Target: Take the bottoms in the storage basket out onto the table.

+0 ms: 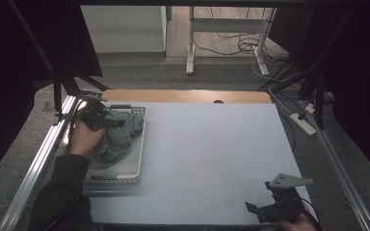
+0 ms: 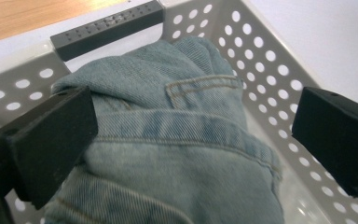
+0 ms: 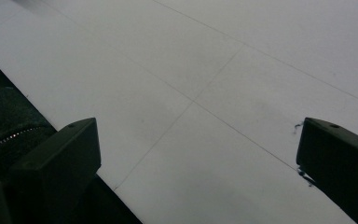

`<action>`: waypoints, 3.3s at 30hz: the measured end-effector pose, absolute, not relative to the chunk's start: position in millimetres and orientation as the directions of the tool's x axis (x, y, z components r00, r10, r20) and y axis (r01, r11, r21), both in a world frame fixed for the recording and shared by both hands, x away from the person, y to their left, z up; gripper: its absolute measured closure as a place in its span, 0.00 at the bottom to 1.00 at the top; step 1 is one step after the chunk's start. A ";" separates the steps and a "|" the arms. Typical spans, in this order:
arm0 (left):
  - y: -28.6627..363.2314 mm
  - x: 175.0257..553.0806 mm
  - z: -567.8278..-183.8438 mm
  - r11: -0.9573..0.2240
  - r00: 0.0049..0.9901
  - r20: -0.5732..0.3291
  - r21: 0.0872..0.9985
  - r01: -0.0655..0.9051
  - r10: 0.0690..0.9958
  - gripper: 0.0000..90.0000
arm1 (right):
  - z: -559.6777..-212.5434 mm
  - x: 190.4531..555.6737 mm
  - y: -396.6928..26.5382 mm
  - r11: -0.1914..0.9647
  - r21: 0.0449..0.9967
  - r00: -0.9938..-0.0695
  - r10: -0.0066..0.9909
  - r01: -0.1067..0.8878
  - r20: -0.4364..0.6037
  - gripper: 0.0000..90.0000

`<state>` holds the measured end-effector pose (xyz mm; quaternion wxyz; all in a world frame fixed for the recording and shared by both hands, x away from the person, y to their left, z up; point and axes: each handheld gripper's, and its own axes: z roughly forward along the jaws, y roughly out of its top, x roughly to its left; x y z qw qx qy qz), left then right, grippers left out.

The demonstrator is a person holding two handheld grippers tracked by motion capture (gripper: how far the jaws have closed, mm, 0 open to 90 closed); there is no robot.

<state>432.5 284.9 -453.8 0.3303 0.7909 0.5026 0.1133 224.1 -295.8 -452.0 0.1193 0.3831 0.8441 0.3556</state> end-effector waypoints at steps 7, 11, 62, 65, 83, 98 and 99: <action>282.9 443.6 -463.6 -0.298 0.448 -0.110 0.602 0.740 0.887 0.00 | -452.0 224.5 -296.2 0.453 0.690 -0.678 0.731 0.564 0.073 0.00; 282.4 447.5 -470.6 -0.301 0.446 -0.115 0.586 0.752 0.888 0.00 | -452.1 224.3 -295.9 0.454 0.691 -0.678 0.731 0.563 0.073 0.00; 279.3 442.8 -464.0 -0.210 0.325 -0.164 0.486 0.849 0.931 0.67 | -452.2 223.8 -294.3 0.473 0.686 -0.691 0.721 0.553 0.060 0.00; 285.5 436.7 -450.0 -0.186 0.336 -0.200 0.531 0.827 0.920 0.67 | -452.2 223.9 -294.4 0.472 0.686 -0.691 0.720 0.553 0.062 0.00; 279.2 416.2 -400.2 -0.186 0.406 -0.200 0.656 0.732 0.892 0.67 | -452.0 223.8 -294.7 0.468 0.689 -0.690 0.720 0.554 0.066 0.00; 257.3 402.1 -368.7 -0.208 0.491 -0.205 0.722 0.660 0.847 0.67 | -451.8 223.6 -295.2 0.467 0.690 -0.690 0.721 0.553 0.065 0.00; 257.3 402.1 -368.7 -0.208 0.491 -0.205 0.722 0.660 0.847 0.67 | -451.8 223.6 -295.2 0.467 0.690 -0.690 0.721 0.553 0.065 0.00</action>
